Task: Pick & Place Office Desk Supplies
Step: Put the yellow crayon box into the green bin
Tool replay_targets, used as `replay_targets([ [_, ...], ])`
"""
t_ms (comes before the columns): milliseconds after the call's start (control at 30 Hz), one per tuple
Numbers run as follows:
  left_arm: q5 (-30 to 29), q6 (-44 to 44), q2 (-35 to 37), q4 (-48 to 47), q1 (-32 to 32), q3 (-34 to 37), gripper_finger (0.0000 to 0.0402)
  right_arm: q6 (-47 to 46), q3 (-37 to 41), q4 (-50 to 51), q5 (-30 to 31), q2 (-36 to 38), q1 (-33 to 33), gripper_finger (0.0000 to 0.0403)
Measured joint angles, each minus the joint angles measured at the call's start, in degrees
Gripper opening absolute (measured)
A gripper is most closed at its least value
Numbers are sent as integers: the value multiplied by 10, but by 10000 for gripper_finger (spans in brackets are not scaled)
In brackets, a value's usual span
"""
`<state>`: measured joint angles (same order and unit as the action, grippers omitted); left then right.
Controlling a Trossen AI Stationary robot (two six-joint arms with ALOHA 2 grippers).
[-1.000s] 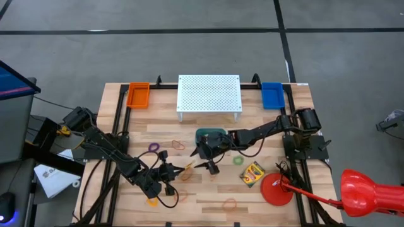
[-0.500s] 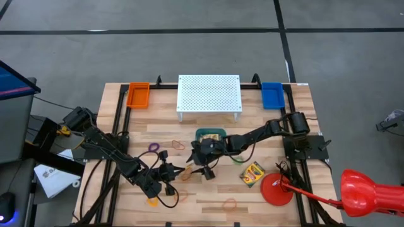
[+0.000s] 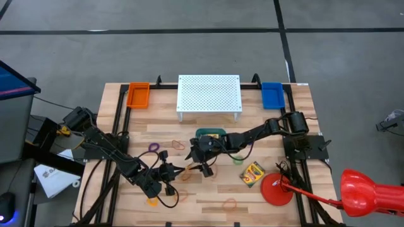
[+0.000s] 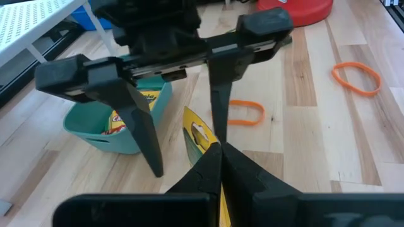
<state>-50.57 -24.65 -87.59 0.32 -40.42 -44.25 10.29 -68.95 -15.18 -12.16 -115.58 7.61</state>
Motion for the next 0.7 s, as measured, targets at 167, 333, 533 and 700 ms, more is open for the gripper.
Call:
replay_targets([
  [167,0,0,0,0,0,0,0,-2,0,2,-1,0,4,146],
  [333,0,0,0,1,0,0,0,2,0,-1,3,0,15,48],
  [533,-5,19,0,1,-7,-1,10,-22,0,-3,32,0,18,27],
  [700,-54,48,15,-6,-25,-1,37,-38,-1,-1,48,0,13,13],
])
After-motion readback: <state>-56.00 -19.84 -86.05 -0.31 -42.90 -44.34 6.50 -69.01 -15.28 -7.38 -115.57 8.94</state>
